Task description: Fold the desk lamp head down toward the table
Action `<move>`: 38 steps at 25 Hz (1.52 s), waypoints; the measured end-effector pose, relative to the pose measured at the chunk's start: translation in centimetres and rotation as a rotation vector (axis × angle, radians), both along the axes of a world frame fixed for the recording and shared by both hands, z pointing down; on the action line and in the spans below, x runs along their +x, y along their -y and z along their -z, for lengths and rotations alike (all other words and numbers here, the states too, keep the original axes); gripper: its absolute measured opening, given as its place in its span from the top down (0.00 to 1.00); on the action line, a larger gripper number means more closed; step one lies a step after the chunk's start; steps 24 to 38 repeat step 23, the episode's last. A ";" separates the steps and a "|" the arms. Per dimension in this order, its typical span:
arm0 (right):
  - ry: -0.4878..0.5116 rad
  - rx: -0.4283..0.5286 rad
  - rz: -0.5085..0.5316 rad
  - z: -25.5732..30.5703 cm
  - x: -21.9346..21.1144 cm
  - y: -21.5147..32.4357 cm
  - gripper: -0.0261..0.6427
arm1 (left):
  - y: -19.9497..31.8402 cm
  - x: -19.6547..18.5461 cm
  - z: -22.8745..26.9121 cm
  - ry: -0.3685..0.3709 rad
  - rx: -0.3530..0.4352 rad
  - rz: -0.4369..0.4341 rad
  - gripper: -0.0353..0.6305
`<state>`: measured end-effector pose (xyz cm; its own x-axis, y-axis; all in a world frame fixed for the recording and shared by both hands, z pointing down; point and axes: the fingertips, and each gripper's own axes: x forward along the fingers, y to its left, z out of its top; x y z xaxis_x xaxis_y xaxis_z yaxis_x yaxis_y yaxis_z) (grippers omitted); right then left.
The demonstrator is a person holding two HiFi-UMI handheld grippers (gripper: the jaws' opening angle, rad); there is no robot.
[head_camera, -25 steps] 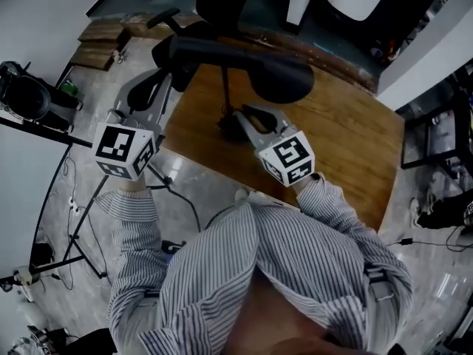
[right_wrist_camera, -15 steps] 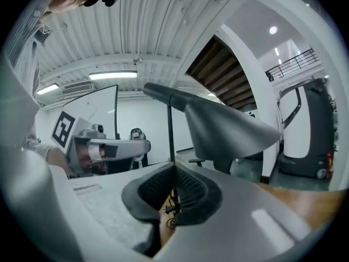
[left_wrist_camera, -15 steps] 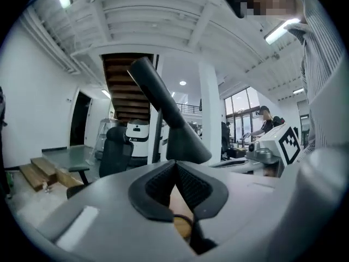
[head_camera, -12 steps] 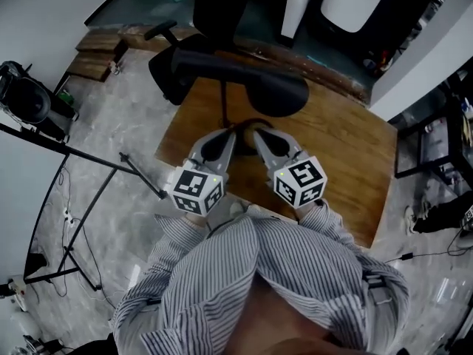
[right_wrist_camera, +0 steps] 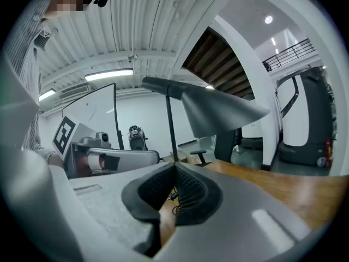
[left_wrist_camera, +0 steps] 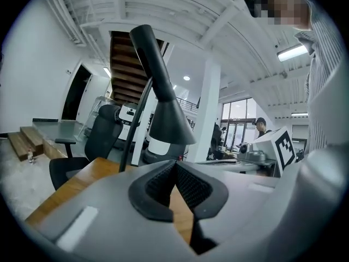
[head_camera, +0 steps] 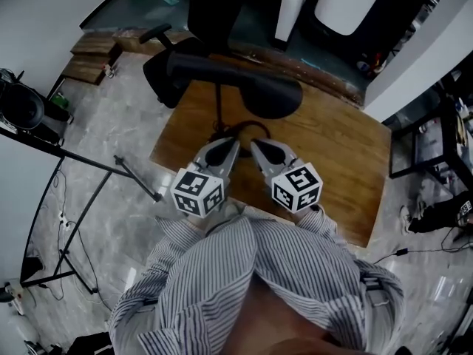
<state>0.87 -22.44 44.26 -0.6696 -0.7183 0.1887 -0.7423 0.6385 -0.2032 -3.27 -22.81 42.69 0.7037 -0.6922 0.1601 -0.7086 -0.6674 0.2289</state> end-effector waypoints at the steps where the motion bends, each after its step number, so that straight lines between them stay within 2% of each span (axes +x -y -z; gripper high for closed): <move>1: -0.005 0.000 0.000 0.0 0.1 0.0 0.96 | 0.1 0.0 0.0 -0.001 -0.002 0.002 0.94; 7: -0.046 0.019 0.025 -0.1 -0.4 0.0 0.96 | 0.1 0.1 -0.1 -0.004 -0.011 -0.007 0.94; 14: -0.011 0.031 0.053 0.2 -1.0 0.3 0.96 | 0.0 0.0 -0.5 0.002 -0.017 -0.021 0.94; 38: -0.033 0.006 0.037 -0.5 -0.8 0.8 0.96 | 0.2 0.0 -1.2 0.023 -0.027 -0.031 0.94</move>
